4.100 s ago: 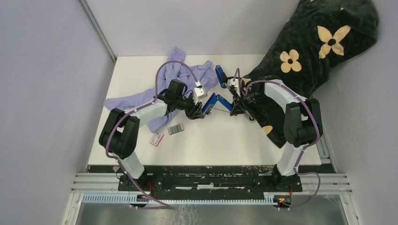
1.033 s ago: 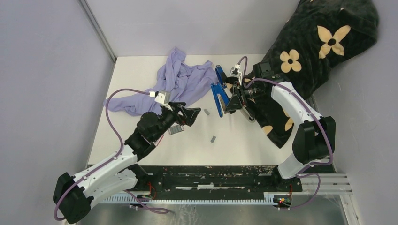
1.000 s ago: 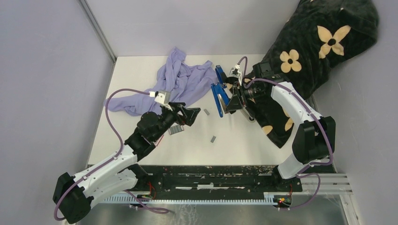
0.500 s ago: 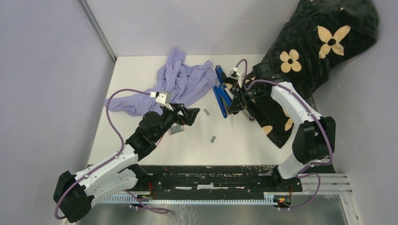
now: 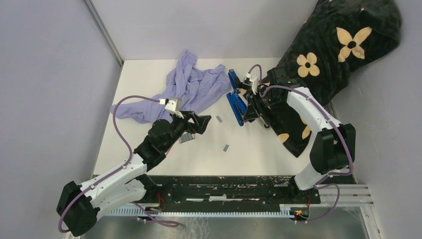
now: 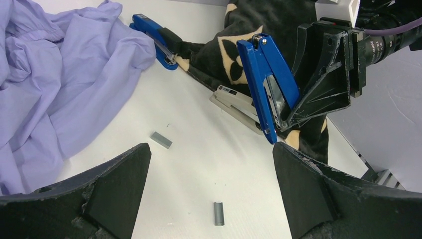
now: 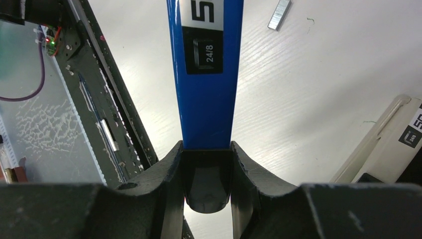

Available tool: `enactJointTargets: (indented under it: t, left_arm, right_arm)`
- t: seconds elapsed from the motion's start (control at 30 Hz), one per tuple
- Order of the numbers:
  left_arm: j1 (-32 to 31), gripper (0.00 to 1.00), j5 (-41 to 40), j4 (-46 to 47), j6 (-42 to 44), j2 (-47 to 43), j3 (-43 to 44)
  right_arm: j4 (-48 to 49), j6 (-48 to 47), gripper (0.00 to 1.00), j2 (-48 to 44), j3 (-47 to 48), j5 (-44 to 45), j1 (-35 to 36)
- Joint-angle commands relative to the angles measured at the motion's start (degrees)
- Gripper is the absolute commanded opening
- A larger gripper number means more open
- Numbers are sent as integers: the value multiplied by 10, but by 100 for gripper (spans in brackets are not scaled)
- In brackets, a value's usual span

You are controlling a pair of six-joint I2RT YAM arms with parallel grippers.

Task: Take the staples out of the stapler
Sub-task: Place the stapler at the center of the board.

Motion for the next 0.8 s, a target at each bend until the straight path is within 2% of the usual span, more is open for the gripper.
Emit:
enactJointTargets:
  t: [0.0,0.43,0.6,0.77]
  left_arm:
    - [0,99,-12,36,-8,-1,-5]
    - [0,99,-13,45,-15,9,-9]
    - [0,99,-15,46,-17,7,-12]
    - [0,99,-18,53,-18,9,-17]
  right_arm:
    - [-6,-29,1,-12,22,4,8]
    - [-102,-86,1,31,56,141,17]
    - [-130,-111,1,26,24,227,18]
    - [-133,-149,1,-17,-49,313,16]
